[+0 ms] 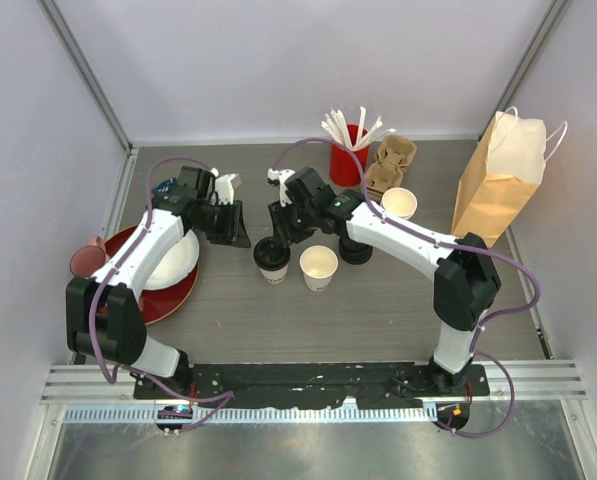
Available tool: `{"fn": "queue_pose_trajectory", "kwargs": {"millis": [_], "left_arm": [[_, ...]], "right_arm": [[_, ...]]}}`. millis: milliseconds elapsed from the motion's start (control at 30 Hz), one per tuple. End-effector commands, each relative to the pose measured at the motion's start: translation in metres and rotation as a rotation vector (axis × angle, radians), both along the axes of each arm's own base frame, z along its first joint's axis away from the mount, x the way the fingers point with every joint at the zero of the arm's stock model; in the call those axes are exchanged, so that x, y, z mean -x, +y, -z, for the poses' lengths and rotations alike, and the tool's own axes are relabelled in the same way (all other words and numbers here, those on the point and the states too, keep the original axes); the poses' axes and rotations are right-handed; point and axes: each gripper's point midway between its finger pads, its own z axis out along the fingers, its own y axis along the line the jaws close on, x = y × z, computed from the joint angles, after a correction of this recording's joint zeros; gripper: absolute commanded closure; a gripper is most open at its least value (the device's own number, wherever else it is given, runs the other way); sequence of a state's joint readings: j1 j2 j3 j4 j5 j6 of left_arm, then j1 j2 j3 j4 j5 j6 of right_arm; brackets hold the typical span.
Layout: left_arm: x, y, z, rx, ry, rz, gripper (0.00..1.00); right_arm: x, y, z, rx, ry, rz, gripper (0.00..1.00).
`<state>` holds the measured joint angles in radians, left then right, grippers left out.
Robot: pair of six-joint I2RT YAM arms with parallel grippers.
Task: Pack the takeout coffee
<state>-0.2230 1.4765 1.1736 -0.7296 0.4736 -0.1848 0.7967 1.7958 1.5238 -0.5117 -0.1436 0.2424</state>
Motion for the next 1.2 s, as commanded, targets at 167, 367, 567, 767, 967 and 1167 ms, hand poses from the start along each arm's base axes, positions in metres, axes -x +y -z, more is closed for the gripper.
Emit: {"fn": "queue_pose_trajectory", "kwargs": {"millis": [167, 367, 567, 767, 967, 1167], "left_arm": [[-0.005, -0.017, -0.012, 0.061, -0.036, 0.033, 0.67], [0.001, -0.021, 0.004, 0.058, -0.002, 0.04, 0.71], [-0.001, -0.018, 0.013, 0.035, 0.002, 0.015, 0.78], [0.004, -0.018, 0.023, 0.05, 0.017, 0.003, 0.81], [0.008, -0.018, 0.038, 0.056, 0.045, -0.025, 0.87], [0.01, -0.017, 0.044, 0.052, 0.054, -0.037, 0.92]], "right_arm": [[-0.006, 0.011, 0.001, -0.025, -0.015, -0.017, 0.59], [-0.004, 0.011, 0.003, -0.027, 0.001, -0.026, 0.6], [-0.001, 0.012, 0.009, -0.02, 0.012, -0.027, 0.61], [0.004, 0.006, 0.019, -0.012, 0.026, -0.016, 0.63], [0.012, -0.002, 0.038, -0.014, 0.05, -0.001, 0.71], [0.025, -0.01, 0.058, -0.032, 0.075, 0.003, 0.76]]}}
